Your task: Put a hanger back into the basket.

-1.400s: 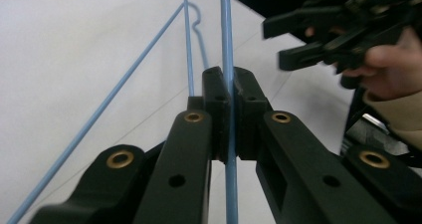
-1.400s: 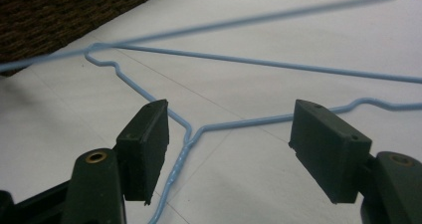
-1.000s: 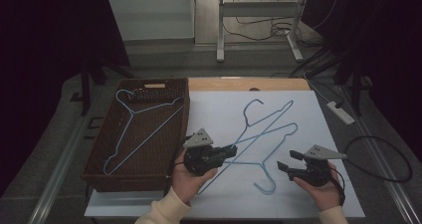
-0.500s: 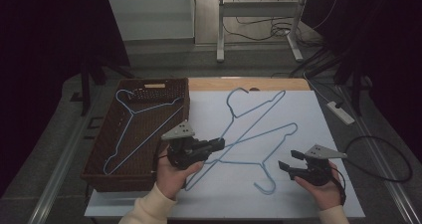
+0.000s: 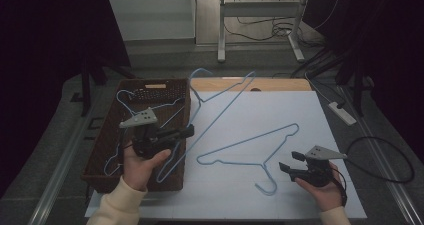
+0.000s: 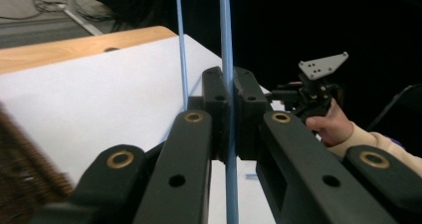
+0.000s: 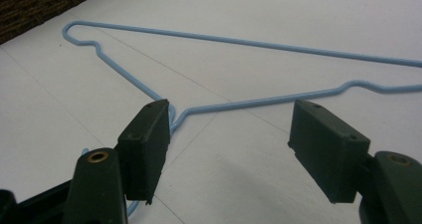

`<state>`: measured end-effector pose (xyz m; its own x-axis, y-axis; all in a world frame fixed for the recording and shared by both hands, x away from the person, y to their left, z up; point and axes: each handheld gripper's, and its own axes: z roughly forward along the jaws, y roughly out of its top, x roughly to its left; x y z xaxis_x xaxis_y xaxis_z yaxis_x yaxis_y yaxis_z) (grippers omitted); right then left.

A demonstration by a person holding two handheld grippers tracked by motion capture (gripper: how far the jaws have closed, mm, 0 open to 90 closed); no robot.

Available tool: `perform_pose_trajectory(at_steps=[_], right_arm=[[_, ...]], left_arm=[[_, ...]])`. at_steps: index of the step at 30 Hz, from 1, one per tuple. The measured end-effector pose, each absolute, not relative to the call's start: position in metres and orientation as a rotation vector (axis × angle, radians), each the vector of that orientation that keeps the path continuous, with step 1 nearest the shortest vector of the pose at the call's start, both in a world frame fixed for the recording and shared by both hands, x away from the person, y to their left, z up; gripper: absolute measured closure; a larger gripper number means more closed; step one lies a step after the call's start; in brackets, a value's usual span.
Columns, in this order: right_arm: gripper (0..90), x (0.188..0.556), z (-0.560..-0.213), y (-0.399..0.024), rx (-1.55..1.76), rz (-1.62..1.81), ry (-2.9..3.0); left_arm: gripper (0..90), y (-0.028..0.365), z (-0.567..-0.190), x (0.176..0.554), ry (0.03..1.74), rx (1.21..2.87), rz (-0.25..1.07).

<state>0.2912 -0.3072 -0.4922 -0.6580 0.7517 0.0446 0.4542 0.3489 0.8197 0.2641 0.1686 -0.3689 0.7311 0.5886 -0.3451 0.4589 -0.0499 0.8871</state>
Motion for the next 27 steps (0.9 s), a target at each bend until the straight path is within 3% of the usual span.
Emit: perform_pose_trajectory(at_steps=[27], right_arm=[[33.0, 0.292, -0.494, -0.308, 1.067, 1.204, 2.285]], left_arm=[[86.1, 0.263, -0.371, 0.273, 1.019, 1.697, 0.281]])
